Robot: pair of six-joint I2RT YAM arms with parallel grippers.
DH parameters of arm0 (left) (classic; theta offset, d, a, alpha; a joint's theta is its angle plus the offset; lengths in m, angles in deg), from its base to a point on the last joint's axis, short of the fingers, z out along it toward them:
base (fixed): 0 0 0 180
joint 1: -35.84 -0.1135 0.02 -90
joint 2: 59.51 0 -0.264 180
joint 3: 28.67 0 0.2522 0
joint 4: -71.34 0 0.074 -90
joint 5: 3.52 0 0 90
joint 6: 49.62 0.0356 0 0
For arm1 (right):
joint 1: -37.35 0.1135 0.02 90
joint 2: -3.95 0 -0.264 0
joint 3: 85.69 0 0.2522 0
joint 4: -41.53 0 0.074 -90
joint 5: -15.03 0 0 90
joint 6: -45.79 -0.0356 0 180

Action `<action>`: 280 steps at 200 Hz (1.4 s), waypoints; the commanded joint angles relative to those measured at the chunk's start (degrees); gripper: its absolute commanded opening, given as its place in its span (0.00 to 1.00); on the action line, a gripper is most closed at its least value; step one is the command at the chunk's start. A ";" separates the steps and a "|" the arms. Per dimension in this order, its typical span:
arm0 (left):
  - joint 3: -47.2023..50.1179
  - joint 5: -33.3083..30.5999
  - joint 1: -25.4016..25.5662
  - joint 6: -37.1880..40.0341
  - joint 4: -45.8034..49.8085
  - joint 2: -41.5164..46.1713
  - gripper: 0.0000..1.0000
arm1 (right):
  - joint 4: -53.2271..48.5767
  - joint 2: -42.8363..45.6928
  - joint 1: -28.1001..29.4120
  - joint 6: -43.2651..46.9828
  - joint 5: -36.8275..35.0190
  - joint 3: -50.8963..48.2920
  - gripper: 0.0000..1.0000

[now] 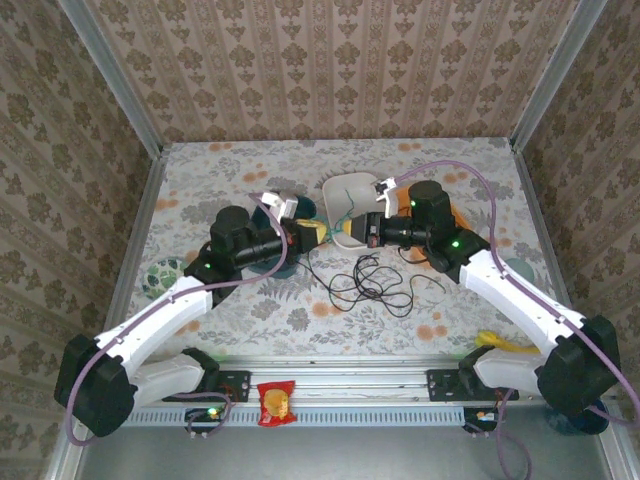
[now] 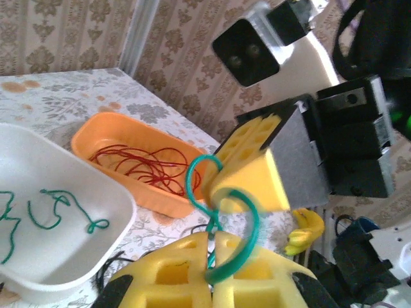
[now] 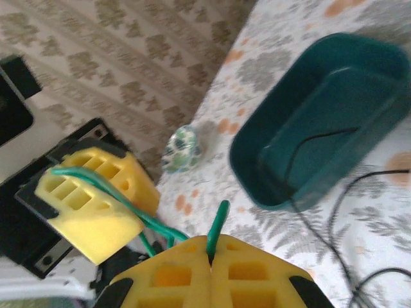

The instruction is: Untangle the cables

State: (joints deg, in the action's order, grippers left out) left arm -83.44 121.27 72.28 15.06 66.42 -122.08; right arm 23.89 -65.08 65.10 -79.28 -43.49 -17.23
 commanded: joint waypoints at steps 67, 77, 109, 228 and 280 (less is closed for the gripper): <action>3.09 -2.59 -1.31 -1.40 1.71 3.06 0.00 | -10.63 5.84 -3.76 1.59 -21.87 0.68 0.00; 3.13 -2.92 -1.29 -1.48 1.89 2.85 0.05 | -10.29 4.52 -3.92 1.58 -21.21 1.05 0.00; 4.24 -11.34 -1.29 -2.41 2.15 3.49 0.48 | -8.58 -1.01 -3.96 -0.34 -24.80 2.41 0.00; 3.31 -42.24 1.48 -3.16 28.23 8.09 0.75 | -6.21 -25.66 -6.18 -1.32 -29.99 14.78 0.48; 2.23 -44.51 2.99 -6.89 28.92 2.56 0.75 | -7.96 -14.13 -3.81 5.61 -22.25 6.41 0.52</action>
State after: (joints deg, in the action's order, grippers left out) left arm -78.70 79.85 74.82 11.19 93.11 -117.16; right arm 16.38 -85.21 59.16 -78.54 -72.84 -7.07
